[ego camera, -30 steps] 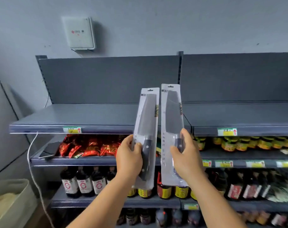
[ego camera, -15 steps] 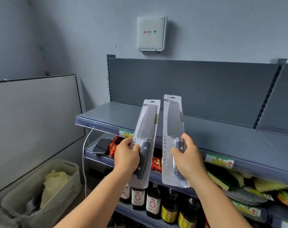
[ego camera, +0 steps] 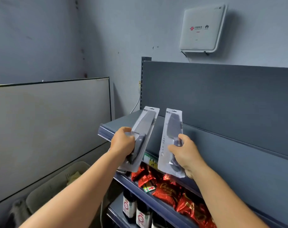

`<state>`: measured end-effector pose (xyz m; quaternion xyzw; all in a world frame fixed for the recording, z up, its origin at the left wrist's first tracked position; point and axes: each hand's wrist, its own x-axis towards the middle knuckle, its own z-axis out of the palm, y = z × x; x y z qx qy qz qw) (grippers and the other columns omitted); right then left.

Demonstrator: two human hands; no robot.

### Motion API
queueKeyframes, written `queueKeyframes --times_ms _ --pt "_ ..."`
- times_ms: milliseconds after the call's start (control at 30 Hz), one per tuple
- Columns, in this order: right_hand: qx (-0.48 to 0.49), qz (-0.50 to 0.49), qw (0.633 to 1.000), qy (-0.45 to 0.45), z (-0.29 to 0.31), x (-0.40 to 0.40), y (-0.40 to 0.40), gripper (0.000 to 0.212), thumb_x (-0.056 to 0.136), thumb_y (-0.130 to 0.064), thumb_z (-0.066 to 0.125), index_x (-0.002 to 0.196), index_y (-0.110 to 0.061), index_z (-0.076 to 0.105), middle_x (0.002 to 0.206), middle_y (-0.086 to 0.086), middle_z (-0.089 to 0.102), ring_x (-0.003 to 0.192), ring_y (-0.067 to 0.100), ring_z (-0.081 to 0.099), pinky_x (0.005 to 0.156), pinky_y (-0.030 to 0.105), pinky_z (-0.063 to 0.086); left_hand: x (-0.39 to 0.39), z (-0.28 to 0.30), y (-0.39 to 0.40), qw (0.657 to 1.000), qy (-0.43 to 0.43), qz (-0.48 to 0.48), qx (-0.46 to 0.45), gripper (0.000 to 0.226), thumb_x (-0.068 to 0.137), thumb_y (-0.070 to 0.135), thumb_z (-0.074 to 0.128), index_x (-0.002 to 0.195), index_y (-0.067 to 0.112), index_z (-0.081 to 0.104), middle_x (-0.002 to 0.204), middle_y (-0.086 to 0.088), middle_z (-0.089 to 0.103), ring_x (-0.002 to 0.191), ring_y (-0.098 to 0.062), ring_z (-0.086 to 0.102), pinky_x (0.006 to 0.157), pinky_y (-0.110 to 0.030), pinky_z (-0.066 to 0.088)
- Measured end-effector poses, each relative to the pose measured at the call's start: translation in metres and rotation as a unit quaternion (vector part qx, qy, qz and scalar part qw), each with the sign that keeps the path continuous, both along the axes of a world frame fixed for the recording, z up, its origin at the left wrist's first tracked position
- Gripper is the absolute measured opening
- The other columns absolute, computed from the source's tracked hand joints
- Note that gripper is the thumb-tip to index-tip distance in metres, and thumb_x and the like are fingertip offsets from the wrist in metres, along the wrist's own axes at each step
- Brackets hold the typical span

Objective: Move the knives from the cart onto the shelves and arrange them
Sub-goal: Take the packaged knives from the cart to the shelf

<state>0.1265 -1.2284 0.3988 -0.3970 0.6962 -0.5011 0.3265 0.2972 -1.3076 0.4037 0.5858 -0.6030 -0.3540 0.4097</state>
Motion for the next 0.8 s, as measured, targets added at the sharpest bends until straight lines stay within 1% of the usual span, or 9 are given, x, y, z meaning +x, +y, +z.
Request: queueKeyframes --times_ms 100,200,300,500,567,600,667,733,800 --pt "0.022 -0.001 1.0 0.022 0.001 0.003 -0.032 0.016 0.086 0.0 0.05 0.088 -0.016 0.05 0.084 0.009 0.047 0.047 0.016 0.047 0.04 0.021 0.042 0.003 0.006 -0.031 0.999 -0.031 -0.024 0.015 0.044 0.084 0.039 0.061 0.123 0.02 0.055 0.114 -0.004 0.063 0.092 -0.021 0.063 0.088 -0.037 0.052" --pt "0.045 -0.005 0.998 0.037 0.0 0.009 -0.062 0.022 0.081 -0.009 0.053 0.099 -0.02 0.052 0.103 0.012 0.052 0.068 0.028 0.057 0.045 0.024 0.045 0.001 0.008 -0.057 0.994 -0.045 -0.087 0.057 0.066 0.071 0.046 0.074 0.127 0.022 0.048 0.111 -0.004 0.061 0.091 -0.021 0.065 0.086 -0.039 0.054" --pt "0.066 -0.022 0.997 0.045 -0.008 0.015 -0.096 0.02 0.071 -0.017 0.053 0.086 -0.029 0.046 0.104 0.012 0.051 0.073 0.03 0.057 0.051 0.03 0.049 -0.002 0.003 -0.087 0.987 -0.086 -0.117 0.067 0.076 0.066 0.041 0.076 0.132 0.023 0.045 0.111 -0.003 0.062 0.094 -0.021 0.064 0.086 -0.039 0.054" --pt "0.122 -0.049 0.988 0.086 -0.003 0.051 -0.14 0.047 0.083 -0.016 0.052 0.129 -0.017 0.042 0.126 0.011 0.044 0.097 0.035 0.061 0.081 0.042 0.056 0.005 -0.001 -0.143 0.973 -0.183 -0.142 0.026 0.066 0.077 0.037 0.066 0.137 0.021 0.044 0.128 0.001 0.056 0.113 -0.02 0.054 0.092 -0.034 0.046" --pt "0.16 -0.064 0.976 0.136 -0.003 0.06 -0.15 0.04 0.086 -0.015 0.051 0.126 -0.012 0.045 0.132 0.013 0.039 0.108 0.034 0.056 0.09 0.039 0.052 0.007 0.0 -0.152 0.961 -0.234 -0.145 0.006 0.04 0.081 0.039 0.06 0.117 0.021 0.056 0.117 -0.001 0.061 0.109 -0.023 0.056 0.085 -0.031 0.045" --pt "0.185 -0.066 0.967 0.163 -0.003 0.063 -0.154 0.038 0.087 -0.015 0.049 0.125 -0.011 0.046 0.133 0.015 0.037 0.113 0.035 0.052 0.093 0.037 0.049 0.008 -0.001 -0.155 0.952 -0.268 -0.148 -0.008 0.02 0.084 0.04 0.057 0.095 0.023 0.059 0.108 -0.003 0.062 0.106 -0.025 0.056 0.082 -0.03 0.042" --pt "0.231 -0.063 0.948 0.211 -0.001 0.067 -0.158 0.037 0.09 -0.016 0.046 0.127 -0.01 0.045 0.135 0.016 0.032 0.123 0.035 0.04 0.098 0.035 0.042 0.011 -0.002 -0.159 0.931 -0.326 -0.16 -0.041 0.031 0.089 0.041 0.048 0.062 0.027 0.045 0.088 -0.006 0.061 0.101 -0.029 0.054 0.081 -0.031 0.034" --pt "0.257 -0.061 0.934 0.239 0.001 0.07 -0.16 0.039 0.091 -0.017 0.043 0.13 -0.011 0.043 0.138 0.014 0.03 0.127 0.034 0.032 0.104 0.039 0.038 0.013 -0.008 -0.167 0.92 -0.352 -0.167 -0.049 0.041 0.091 0.046 0.041 0.059 0.02 0.046 0.08 -0.007 0.059 0.097 -0.031 0.053 0.08 -0.033 0.032" --pt "0.266 -0.059 0.926 0.262 0.002 0.07 -0.159 0.042 0.091 -0.018 0.042 0.132 -0.012 0.042 0.139 0.013 0.031 0.128 0.033 0.031 0.104 0.038 0.036 0.014 -0.013 -0.174 0.919 -0.351 -0.178 -0.038 0.044 0.09 0.049 0.039 0.068 0.013 0.049 0.089 -0.012 0.062 0.098 -0.032 0.052 0.077 -0.036 0.038"
